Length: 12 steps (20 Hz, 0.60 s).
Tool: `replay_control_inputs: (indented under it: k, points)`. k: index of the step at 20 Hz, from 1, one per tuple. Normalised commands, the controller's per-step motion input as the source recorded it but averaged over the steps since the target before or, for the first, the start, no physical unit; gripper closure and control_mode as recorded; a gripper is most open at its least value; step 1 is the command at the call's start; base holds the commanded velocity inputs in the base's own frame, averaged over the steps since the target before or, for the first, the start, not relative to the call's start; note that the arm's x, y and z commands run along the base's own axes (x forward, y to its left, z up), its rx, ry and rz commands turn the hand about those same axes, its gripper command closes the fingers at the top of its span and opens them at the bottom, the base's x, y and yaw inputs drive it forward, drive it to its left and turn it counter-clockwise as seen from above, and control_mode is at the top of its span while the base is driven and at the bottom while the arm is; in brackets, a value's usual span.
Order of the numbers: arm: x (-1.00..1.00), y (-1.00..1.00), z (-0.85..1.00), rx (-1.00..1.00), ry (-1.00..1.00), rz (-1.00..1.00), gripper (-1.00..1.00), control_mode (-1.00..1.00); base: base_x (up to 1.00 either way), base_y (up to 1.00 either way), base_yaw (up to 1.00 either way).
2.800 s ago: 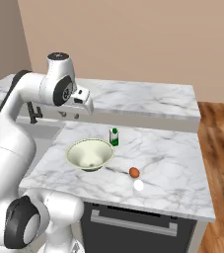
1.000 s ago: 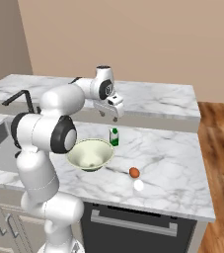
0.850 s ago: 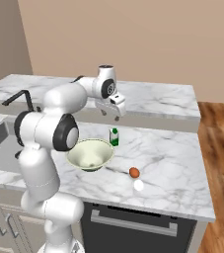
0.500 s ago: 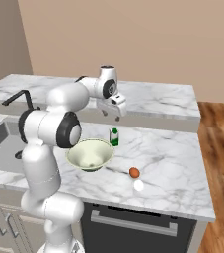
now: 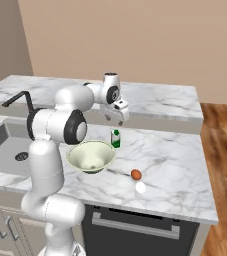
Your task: Gather the eggs and milk located in the vicinity of the sink area and place them right next to the bowl.
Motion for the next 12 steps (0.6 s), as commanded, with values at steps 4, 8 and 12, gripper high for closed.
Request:
replay_control_inputs:
  k: [4, 8, 12]
  points:
    - [0.00, 0.00, -0.18, 0.00, 0.07, 0.00, -1.00, -1.00, 0.00, 0.00, 0.00]
    - [-0.12, 0.00, -0.20, 0.00, 0.07, -0.01, -1.00, -1.00, 0.00, 0.00, 0.00]
    - [-0.03, 0.00, -0.25, 0.00, 0.01, -0.05, -1.00, -1.00, 0.00, 0.00, 0.00]
